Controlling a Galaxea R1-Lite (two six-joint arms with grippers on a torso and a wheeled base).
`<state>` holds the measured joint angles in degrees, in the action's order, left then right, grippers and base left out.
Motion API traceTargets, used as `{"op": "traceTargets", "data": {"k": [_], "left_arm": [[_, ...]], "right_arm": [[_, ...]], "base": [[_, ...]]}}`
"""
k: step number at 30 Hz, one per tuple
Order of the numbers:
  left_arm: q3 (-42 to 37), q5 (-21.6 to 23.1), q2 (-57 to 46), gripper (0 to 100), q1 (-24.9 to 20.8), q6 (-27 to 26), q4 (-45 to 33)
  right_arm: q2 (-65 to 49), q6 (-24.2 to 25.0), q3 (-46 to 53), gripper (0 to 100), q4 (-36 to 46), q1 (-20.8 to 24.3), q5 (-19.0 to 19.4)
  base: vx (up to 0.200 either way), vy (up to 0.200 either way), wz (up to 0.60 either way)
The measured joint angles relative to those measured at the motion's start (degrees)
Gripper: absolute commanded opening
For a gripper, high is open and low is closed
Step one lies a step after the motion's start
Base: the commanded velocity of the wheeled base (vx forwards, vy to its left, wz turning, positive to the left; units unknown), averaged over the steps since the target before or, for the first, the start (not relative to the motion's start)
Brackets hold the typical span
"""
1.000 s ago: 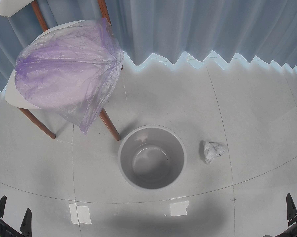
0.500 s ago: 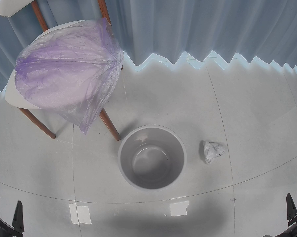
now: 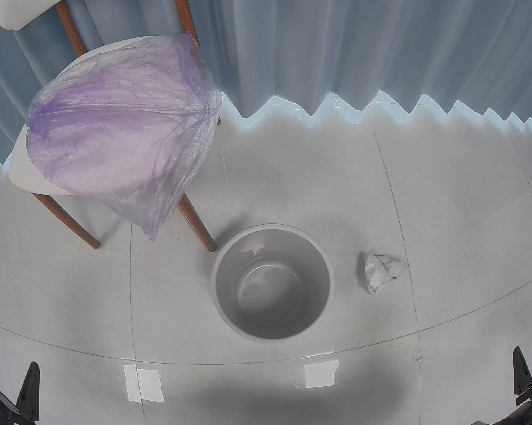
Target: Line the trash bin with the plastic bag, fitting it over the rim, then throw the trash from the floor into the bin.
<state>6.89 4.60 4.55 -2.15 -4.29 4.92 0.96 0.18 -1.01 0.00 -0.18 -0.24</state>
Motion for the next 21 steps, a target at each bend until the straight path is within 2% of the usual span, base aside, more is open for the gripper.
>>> {"op": "traceTargets", "data": {"k": [6, 13, 21], "left_arm": [[4.1, 3.9, 4.7, 100, -0.2, -3.2, -1.9], [8.1, 5.3, 12.3, 100, -0.9, -7.3, -1.8], [17.2, 5.4, 22.5, 100, -6.4, -8.5, -1.4]], "right_arm": [[0.0, 0.0, 0.0, 100, 0.0, 0.0, 0.0], [0.0, 0.0, 0.0, 100, 0.0, 0.0, 0.0], [0.0, 0.0, 0.0, 100, 0.0, 0.0, 0.0]], "base": [[0.0, 0.0, 0.0], [0.0, 0.0, 0.0], [0.0, 0.0, 0.0]]}}
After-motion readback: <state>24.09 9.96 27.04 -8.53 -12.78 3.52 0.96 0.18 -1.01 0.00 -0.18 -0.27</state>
